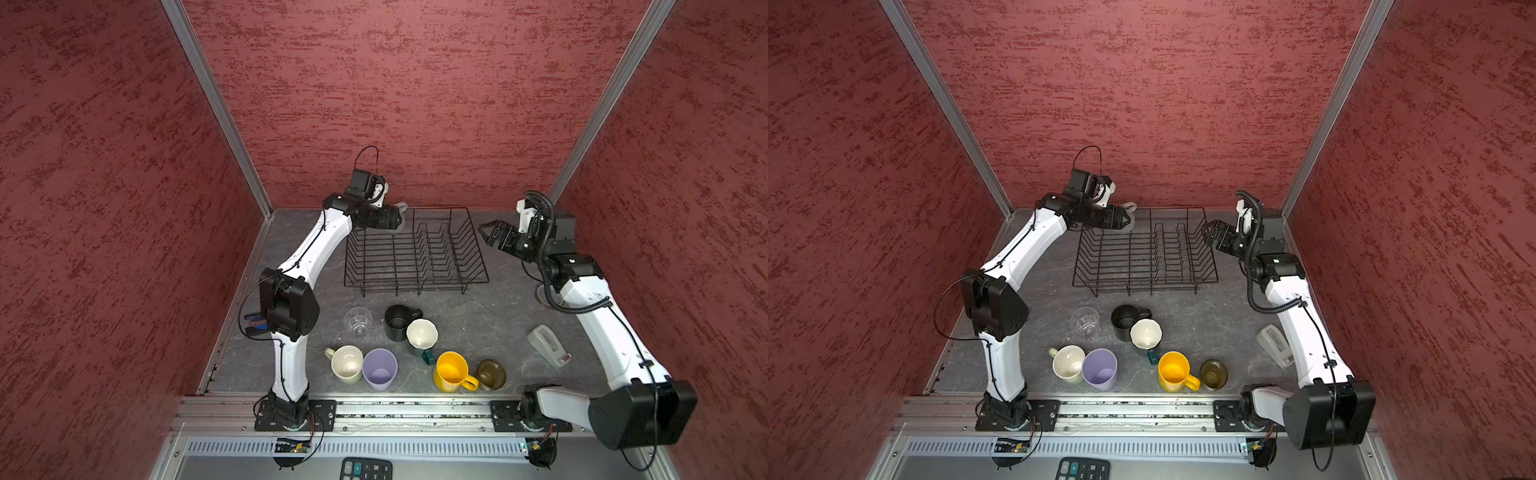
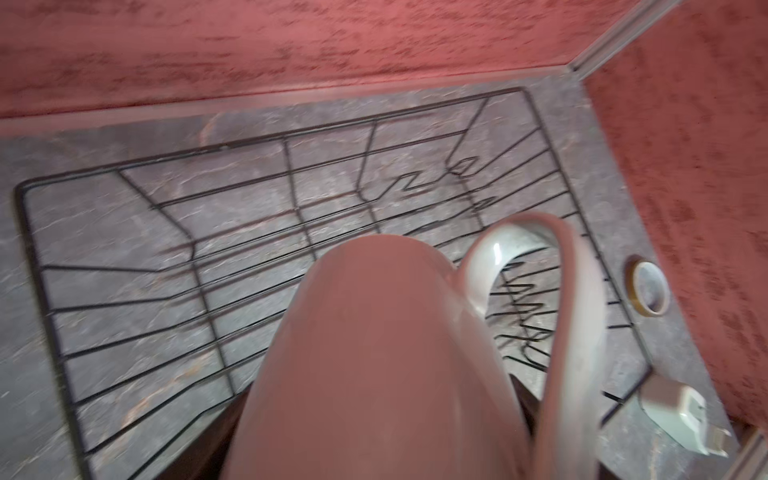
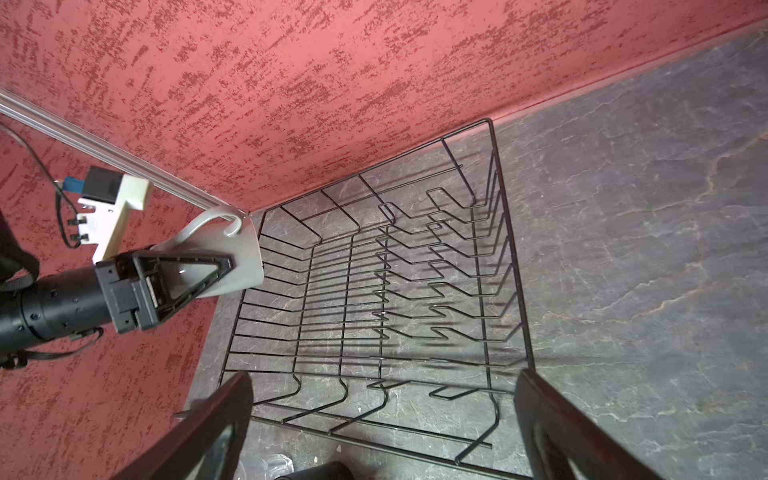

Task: Load the cups into the dish rack
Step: 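Lower the white mug upright into the rack's far corner with the left gripper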

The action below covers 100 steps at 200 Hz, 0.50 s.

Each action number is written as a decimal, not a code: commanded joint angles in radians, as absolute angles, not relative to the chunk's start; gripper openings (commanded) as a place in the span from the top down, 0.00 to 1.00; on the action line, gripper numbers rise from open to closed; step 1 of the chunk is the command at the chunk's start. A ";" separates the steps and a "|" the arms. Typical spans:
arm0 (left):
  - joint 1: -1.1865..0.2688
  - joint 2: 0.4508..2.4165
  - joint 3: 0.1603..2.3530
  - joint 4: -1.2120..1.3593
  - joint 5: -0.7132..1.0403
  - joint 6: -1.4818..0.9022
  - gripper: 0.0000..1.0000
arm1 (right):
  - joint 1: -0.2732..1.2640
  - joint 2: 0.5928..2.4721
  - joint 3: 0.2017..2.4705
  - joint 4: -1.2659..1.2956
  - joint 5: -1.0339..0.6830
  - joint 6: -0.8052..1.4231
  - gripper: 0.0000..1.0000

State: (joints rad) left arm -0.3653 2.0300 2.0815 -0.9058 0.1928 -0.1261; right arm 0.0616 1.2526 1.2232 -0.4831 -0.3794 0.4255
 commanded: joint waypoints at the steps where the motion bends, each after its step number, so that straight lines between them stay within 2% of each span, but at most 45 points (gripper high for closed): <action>1: -0.354 2.075 2.171 -1.005 0.096 -0.112 1.00 | 0.057 1.232 1.202 -0.489 -0.367 0.403 0.01; 100: -0.333 2.304 2.410 -1.112 -0.052 -0.099 1.00 | 0.057 1.218 1.127 -0.447 -0.411 0.430 0.02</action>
State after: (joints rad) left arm -0.3466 2.2742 2.3543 -1.1118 -0.0040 -0.0975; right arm 0.0616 1.2423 1.1484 -0.4770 -0.3855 0.4191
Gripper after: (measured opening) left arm 0.827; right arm 0.985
